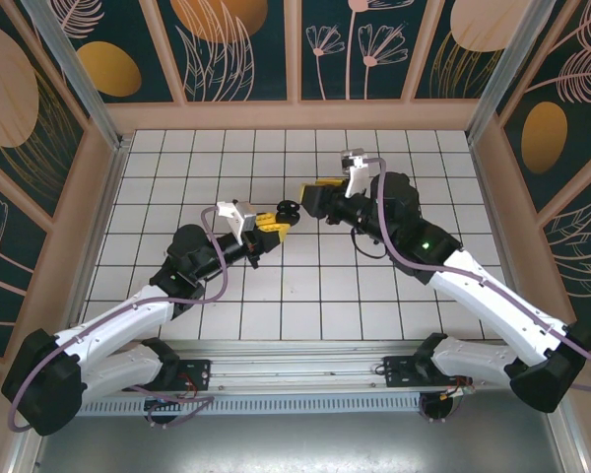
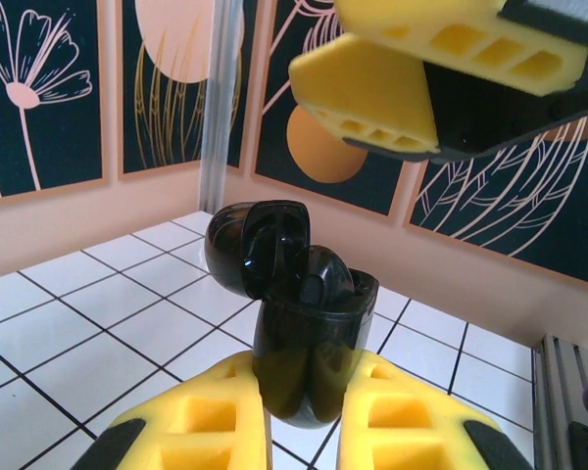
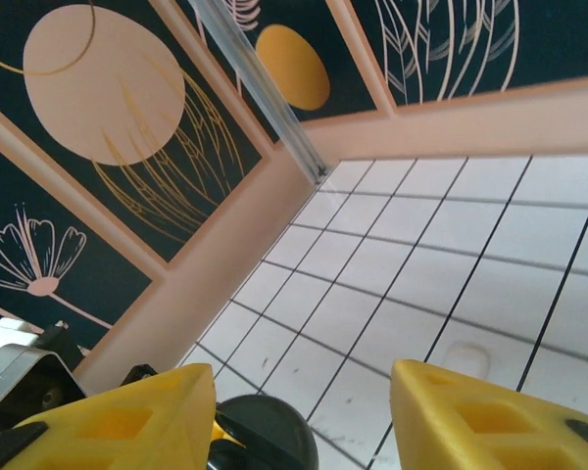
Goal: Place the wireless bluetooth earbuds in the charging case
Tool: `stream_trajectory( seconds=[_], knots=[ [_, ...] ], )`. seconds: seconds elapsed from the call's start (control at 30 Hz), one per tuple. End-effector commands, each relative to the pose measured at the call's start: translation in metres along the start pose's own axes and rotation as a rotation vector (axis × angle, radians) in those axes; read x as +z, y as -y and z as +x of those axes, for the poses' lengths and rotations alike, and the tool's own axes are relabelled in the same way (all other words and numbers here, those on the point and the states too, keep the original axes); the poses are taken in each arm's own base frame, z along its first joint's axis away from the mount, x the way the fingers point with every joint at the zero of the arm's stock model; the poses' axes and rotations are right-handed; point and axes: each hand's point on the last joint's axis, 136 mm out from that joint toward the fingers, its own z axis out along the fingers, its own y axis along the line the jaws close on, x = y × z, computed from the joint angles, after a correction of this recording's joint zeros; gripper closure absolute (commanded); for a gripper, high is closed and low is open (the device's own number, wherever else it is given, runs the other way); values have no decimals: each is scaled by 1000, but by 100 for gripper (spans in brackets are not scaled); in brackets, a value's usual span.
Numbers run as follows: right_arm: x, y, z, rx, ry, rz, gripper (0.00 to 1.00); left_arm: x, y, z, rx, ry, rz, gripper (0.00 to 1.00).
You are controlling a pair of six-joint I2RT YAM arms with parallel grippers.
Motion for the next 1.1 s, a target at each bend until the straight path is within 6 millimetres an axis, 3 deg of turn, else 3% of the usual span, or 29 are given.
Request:
stream_trajectory(
  seconds=[0.0, 0.2, 0.3, 0.33, 0.47, 0.63, 0.8, 0.93, 1.07],
  knots=[
    [3, 8, 11, 64, -65, 16, 53, 1, 7, -14, 40, 51, 29, 98],
    [7, 55, 28, 167, -157, 126, 60, -3, 7, -10, 44, 44, 23, 98],
    [-2, 101, 38, 233, -200, 267, 60, -5, 6, -7, 40, 43, 17, 98],
    [-8, 125, 40, 267, -208, 330, 60, -5, 6, -5, 37, 39, 15, 98],
    [-30, 193, 67, 391, -274, 482, 60, -7, 5, 0, 27, 28, 6, 98],
    [-51, 250, 106, 495, -335, 627, 62, -7, 2, 10, 14, -2, 0, 98],
    [-59, 283, 142, 561, -404, 685, 63, -3, 2, 16, -4, -22, 16, 98],
    [-51, 288, 161, 604, -424, 659, 64, 0, 2, 18, -7, -29, 21, 98],
    [-43, 294, 166, 619, -414, 657, 68, 2, 1, 22, -12, -39, 26, 98]
  ],
)
